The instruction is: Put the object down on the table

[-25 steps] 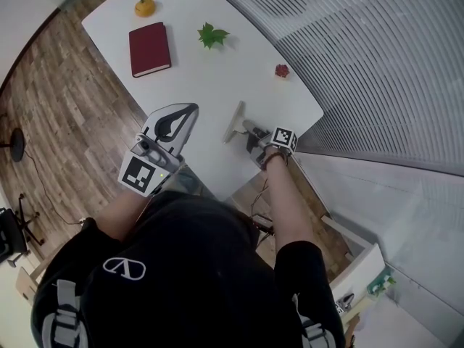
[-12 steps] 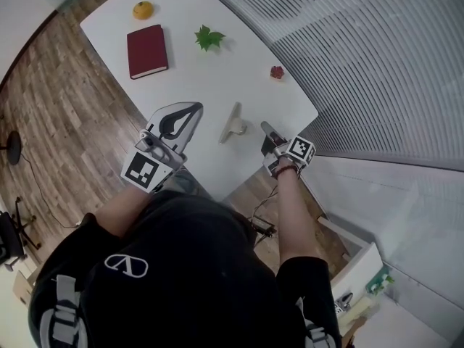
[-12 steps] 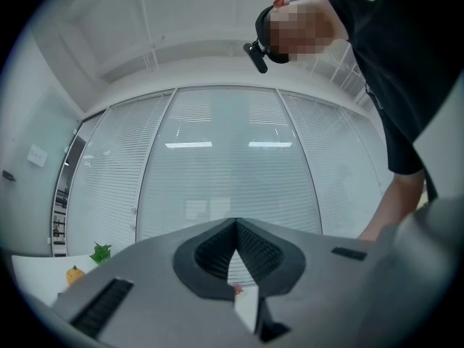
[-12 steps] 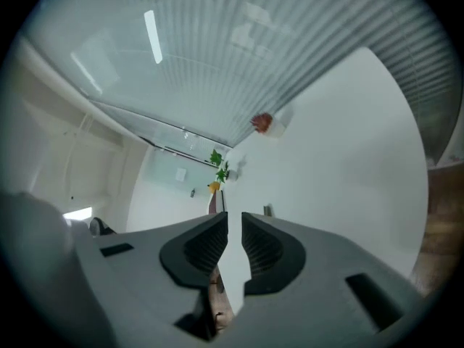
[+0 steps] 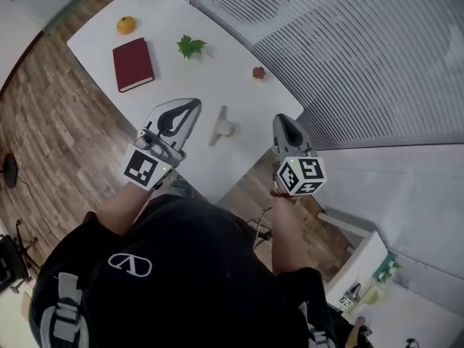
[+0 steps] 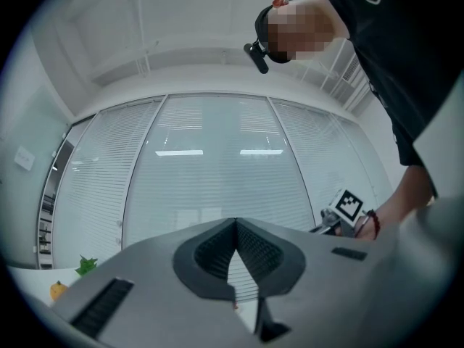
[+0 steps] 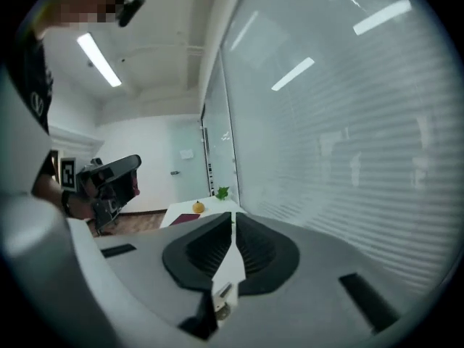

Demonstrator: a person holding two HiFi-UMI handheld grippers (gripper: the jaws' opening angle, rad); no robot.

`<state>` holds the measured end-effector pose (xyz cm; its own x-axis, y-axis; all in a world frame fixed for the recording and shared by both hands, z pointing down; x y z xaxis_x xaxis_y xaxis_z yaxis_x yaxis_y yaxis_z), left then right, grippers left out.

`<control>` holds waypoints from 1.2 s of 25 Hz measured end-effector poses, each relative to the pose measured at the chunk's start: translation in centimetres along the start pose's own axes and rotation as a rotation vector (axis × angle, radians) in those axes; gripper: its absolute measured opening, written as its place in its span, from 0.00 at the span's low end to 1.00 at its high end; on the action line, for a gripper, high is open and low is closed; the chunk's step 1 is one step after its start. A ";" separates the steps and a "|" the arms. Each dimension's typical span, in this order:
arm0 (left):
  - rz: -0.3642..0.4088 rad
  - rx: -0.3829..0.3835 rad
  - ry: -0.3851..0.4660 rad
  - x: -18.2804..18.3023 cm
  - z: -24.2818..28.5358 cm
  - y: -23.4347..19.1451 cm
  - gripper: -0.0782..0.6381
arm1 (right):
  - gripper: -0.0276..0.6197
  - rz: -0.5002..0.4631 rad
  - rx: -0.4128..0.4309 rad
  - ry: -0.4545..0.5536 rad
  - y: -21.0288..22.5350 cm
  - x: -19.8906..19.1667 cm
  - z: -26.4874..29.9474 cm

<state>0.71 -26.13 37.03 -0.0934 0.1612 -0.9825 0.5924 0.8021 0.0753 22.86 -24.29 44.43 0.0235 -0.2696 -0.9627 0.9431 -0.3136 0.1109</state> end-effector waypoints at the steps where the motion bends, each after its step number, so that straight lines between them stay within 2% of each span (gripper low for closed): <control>1: 0.005 -0.007 0.007 0.2 0.2 0.2 0.12 | 0.07 -0.065 -0.023 0.027 -0.6 1.3 -0.7; 5: 0.013 -0.027 0.033 1.2 0.8 1.2 0.12 | 0.06 -0.250 -0.080 0.112 -2.8 4.8 -3.3; 9: 0.036 -0.042 0.033 1.9 0.7 1.8 0.12 | 0.05 -0.356 -0.131 0.171 -4.5 6.7 -5.2; 16: 0.034 -0.045 0.030 2.0 0.4 2.4 0.12 | 0.05 -0.423 -0.195 0.261 -6.0 7.0 -7.6; 30: 0.037 -0.044 0.033 2.3 0.4 2.7 0.12 | 0.05 -0.450 -0.214 0.255 -5.9 6.4 -8.0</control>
<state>2.46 -23.80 34.93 -0.0988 0.2101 -0.9727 0.5601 0.8196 0.1201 20.05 -16.89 35.69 -0.3426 0.0850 -0.9356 0.9242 -0.1482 -0.3519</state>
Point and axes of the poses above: the fingertips, and each gripper's own axes: z forward along the fingers, y to its right, x out of its top, the point moved 2 cm from there along -z, backward along the fingers, and after that the axes turned 2 degrees about x, right-handed, at the moved point
